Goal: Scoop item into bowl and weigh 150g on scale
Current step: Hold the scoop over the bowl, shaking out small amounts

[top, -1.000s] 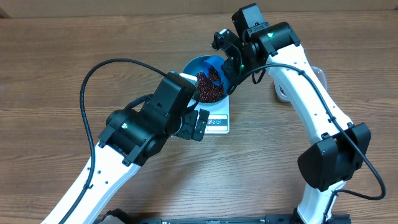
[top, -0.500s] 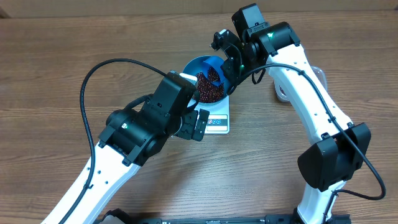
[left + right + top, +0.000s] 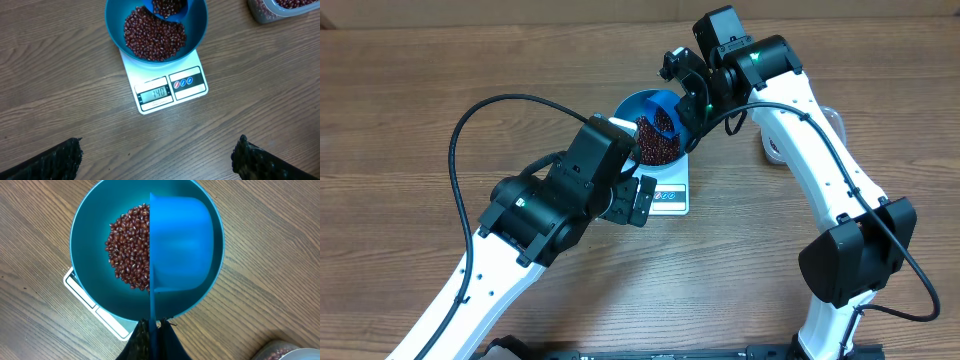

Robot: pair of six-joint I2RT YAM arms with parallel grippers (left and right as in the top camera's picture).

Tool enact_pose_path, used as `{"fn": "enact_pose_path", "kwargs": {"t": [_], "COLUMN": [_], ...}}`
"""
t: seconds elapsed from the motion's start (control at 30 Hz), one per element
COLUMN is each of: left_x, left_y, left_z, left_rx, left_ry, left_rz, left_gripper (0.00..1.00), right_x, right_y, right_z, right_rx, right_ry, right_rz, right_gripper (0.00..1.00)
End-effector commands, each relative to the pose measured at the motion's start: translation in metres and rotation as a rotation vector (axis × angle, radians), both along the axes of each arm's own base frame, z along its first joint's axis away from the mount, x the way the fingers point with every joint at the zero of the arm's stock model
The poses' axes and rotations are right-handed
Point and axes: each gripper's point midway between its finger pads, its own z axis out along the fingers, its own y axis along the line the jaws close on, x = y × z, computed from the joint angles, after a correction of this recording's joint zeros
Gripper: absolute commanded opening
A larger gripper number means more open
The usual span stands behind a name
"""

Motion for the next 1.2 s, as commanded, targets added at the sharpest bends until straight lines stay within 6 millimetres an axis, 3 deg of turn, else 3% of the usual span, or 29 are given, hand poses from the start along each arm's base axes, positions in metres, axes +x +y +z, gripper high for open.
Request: {"fn": "enact_pose_path", "kwargs": {"t": [0.0,0.27,0.43,0.63,1.17], "left_x": [0.003,0.003,0.003,0.003,0.003], "left_y": [0.001,0.001,0.001,0.001,0.001], "left_z": [0.003,0.003,0.003,0.003,0.003], "left_rx": [0.004,0.004,0.004,0.004,0.004], "left_ry": [-0.014,-0.014,-0.014,-0.014,-0.014], "left_rz": [0.002,0.002,0.002,0.002,0.002], "left_gripper": [1.0,1.0,1.0,1.0,1.0], "right_x": [-0.001,-0.001,-0.006,-0.002,-0.004], "right_y": [0.003,0.004,0.012,-0.001,0.0], "right_z": [0.029,0.029,0.034,0.039,0.032], "right_rx": [0.035,0.038,0.131,0.218,0.132], "right_ry": [-0.069,-0.067,-0.028,0.009,-0.01], "right_rz": [0.009,0.01,0.027,-0.003,0.0], "right_gripper": [0.04,0.04,0.04,0.04,0.04]}}
